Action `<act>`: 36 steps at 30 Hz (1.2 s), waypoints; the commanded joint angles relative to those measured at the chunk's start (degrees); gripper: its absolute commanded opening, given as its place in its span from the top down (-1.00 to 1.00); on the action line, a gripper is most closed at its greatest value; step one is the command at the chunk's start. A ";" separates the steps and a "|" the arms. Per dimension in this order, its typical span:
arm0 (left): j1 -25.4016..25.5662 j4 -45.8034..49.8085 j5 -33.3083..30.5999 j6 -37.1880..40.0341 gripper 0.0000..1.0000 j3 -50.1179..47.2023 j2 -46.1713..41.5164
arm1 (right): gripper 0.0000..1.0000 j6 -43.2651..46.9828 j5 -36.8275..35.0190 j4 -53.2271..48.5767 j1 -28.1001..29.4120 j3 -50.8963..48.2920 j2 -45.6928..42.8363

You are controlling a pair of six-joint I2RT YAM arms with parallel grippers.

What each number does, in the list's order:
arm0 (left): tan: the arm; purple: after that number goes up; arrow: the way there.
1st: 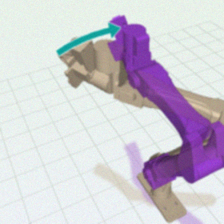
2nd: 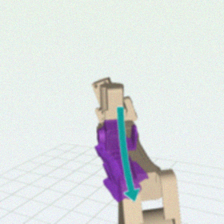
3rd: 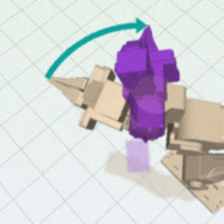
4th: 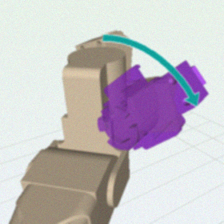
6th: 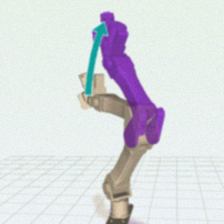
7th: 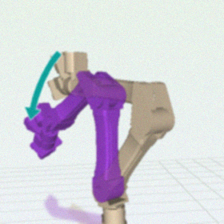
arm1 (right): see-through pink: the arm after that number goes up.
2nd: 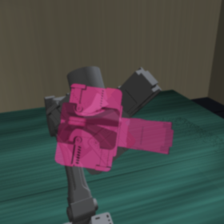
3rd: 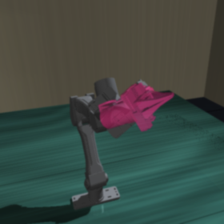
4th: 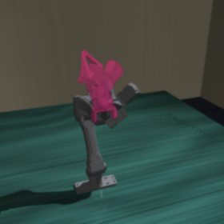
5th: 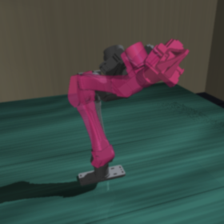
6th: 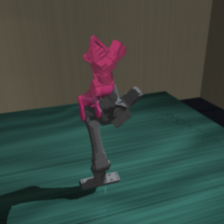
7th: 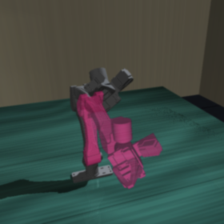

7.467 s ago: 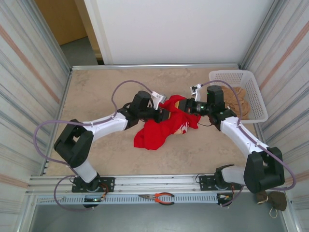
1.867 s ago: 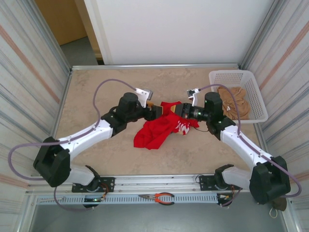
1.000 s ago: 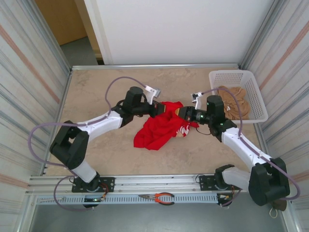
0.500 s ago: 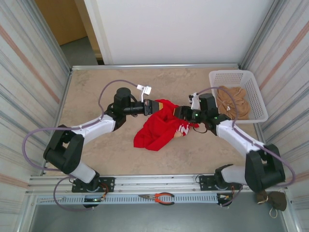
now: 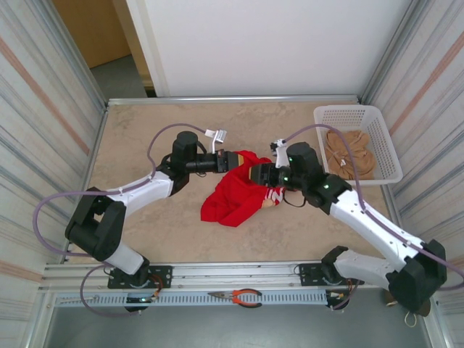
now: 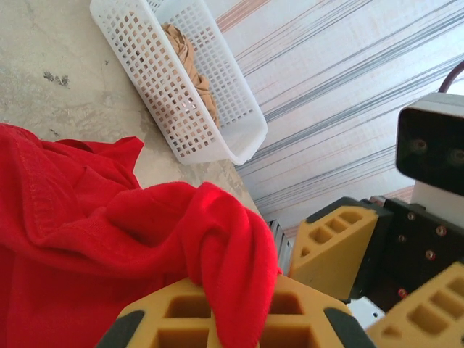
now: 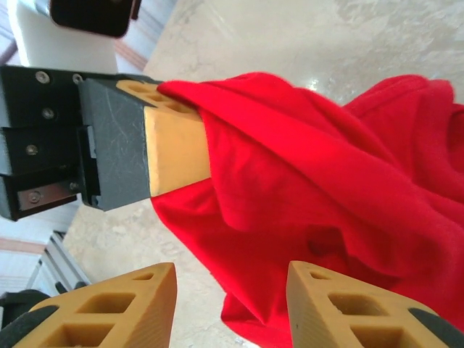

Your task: Fold the inside-out t-shirt

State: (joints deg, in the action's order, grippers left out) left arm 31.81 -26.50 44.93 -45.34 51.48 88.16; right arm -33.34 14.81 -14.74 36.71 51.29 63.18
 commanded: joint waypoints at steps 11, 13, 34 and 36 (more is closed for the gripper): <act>-0.42 -0.39 0.78 -1.53 1.00 1.87 -1.66 | 0.19 2.58 -3.42 3.39 -0.02 5.03 10.12; -0.37 -0.31 0.92 -1.55 1.00 1.79 -1.52 | 0.51 2.39 -2.42 3.50 -0.86 5.52 10.36; -5.72 8.73 -2.93 4.69 -0.20 4.95 0.49 | 1.00 -3.98 12.48 4.83 -9.89 3.63 -3.42; -4.42 9.34 -5.79 5.48 -0.23 1.87 -2.91 | 1.00 -4.27 13.17 5.25 -10.75 3.01 -3.41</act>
State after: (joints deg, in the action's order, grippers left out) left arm 25.91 -19.29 41.91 -42.76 55.83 90.70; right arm -35.57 24.71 -11.53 26.96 55.05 60.36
